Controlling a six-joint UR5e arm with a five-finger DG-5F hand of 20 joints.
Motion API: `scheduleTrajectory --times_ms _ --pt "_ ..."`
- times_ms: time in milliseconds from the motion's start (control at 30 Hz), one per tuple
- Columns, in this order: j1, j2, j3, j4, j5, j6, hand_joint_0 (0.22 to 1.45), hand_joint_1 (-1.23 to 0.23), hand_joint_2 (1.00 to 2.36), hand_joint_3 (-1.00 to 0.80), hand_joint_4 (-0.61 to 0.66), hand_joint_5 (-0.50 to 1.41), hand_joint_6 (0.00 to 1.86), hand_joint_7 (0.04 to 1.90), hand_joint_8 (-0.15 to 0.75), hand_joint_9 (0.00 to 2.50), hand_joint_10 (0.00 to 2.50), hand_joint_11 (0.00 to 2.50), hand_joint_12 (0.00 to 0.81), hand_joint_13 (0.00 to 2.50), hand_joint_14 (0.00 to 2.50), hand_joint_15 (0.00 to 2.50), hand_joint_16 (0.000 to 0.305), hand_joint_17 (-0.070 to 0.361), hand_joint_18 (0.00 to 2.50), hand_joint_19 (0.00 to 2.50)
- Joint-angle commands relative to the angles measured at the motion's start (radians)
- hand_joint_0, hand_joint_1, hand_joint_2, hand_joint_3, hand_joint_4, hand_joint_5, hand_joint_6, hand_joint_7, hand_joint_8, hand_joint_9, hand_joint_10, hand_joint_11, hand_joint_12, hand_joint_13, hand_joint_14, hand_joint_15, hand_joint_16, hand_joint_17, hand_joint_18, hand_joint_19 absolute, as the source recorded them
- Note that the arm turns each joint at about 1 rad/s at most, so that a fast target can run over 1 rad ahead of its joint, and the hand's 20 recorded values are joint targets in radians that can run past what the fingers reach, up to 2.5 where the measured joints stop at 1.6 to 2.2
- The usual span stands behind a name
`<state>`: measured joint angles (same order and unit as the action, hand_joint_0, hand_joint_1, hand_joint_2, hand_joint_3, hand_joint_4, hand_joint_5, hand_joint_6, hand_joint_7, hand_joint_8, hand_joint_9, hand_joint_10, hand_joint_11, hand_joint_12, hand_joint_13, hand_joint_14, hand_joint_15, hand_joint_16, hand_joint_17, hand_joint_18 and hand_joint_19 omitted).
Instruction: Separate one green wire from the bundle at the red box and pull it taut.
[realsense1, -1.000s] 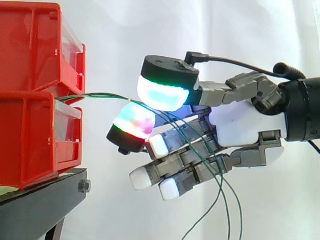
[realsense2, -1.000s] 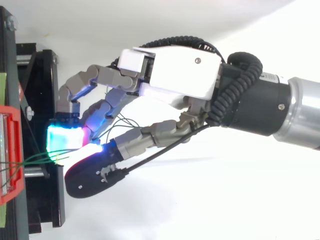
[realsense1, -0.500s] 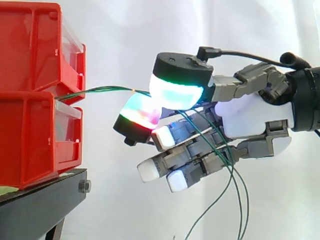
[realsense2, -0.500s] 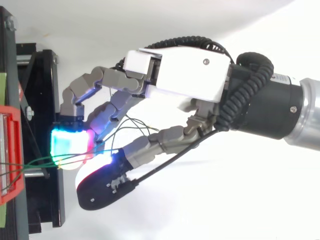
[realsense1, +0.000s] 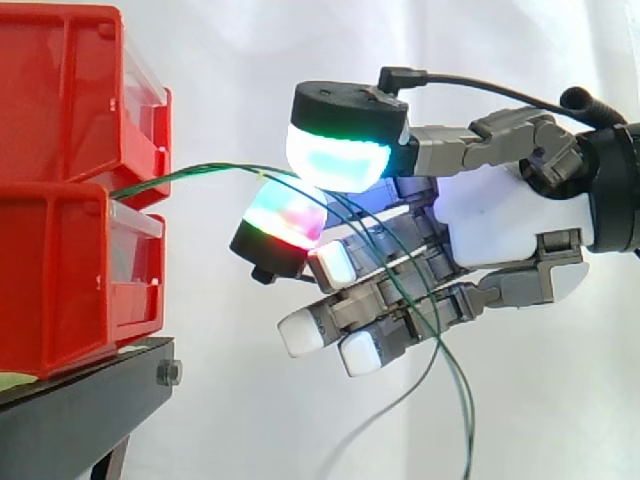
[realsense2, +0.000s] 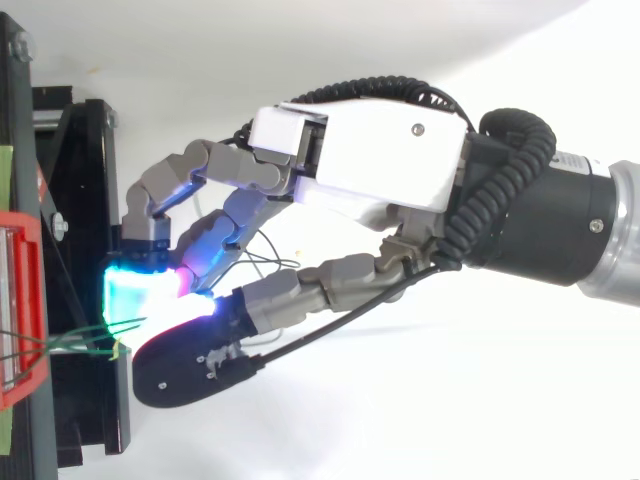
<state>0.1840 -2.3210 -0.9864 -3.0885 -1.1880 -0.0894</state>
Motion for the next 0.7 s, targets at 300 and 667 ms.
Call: scheduleTrajectory --times_ms 300,667 --pt "0.002 0.000 0.011 -0.039 -0.001 0.003 0.66 -0.89 1.01 -0.38 0.07 -0.16 0.91 0.89 0.258 0.96 0.02 0.67 0.335 0.77 0.02 0.44 0.045 0.102 0.73 0.61" --pt "0.003 0.000 0.009 -0.052 0.001 0.022 0.55 -0.76 1.00 -0.50 0.13 -0.15 0.90 0.87 0.271 1.00 0.02 0.67 0.343 0.78 0.02 0.44 0.047 0.105 0.74 0.62"
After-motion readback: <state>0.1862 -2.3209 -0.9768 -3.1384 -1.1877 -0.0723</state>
